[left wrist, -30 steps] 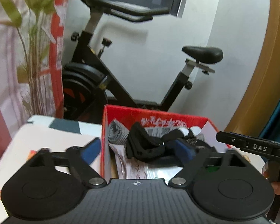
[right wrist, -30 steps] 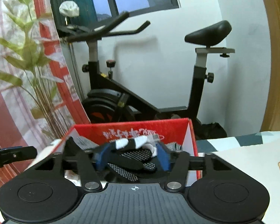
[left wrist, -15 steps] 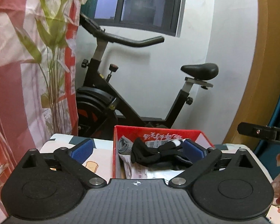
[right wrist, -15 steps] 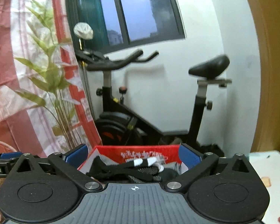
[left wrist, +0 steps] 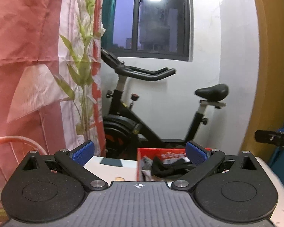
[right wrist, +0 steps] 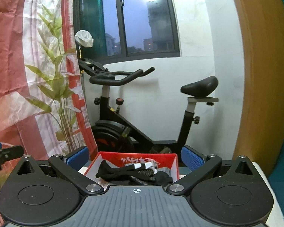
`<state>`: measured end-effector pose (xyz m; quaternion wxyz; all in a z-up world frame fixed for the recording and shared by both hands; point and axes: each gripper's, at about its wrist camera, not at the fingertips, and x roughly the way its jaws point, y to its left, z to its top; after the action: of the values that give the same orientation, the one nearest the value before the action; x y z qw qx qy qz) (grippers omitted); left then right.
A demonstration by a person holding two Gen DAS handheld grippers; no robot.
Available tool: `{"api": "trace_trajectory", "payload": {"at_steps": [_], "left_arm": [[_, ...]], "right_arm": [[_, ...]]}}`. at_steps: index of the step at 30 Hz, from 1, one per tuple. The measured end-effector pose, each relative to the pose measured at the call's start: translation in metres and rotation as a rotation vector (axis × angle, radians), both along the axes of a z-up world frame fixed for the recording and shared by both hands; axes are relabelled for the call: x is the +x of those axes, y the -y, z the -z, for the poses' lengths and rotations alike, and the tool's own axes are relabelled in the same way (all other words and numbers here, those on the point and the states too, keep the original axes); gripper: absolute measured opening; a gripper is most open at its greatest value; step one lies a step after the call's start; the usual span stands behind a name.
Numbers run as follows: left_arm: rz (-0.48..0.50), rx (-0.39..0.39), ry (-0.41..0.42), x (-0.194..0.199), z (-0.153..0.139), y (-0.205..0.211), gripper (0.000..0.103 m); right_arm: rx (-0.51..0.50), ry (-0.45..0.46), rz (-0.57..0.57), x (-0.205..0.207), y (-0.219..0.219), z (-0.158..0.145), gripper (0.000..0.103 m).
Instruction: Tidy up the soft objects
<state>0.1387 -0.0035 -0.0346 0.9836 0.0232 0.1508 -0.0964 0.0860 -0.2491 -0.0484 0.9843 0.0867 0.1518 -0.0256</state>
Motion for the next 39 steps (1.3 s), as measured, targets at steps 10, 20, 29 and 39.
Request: {"api": "trace_trajectory", "payload": {"at_steps": [10, 20, 29, 39], "left_arm": [[-0.006, 0.025, 0.065, -0.072, -0.045, -0.013, 0.103], [-0.044, 0.024, 0.093, -0.109, -0.060, -0.012, 0.103], [-0.062, 0.047, 0.095, -0.125, -0.055, -0.006, 0.103], [-0.083, 0.036, 0.094, -0.127, -0.056, -0.010, 0.103]], "right_arm": [[-0.024, 0.044, 0.029, -0.071, -0.023, -0.041, 0.103], [-0.051, 0.073, 0.000, -0.107, -0.042, -0.059, 0.103], [-0.048, 0.073, -0.007, -0.122, -0.044, -0.058, 0.103], [-0.043, 0.062, -0.004, -0.118, -0.043, -0.054, 0.103]]}}
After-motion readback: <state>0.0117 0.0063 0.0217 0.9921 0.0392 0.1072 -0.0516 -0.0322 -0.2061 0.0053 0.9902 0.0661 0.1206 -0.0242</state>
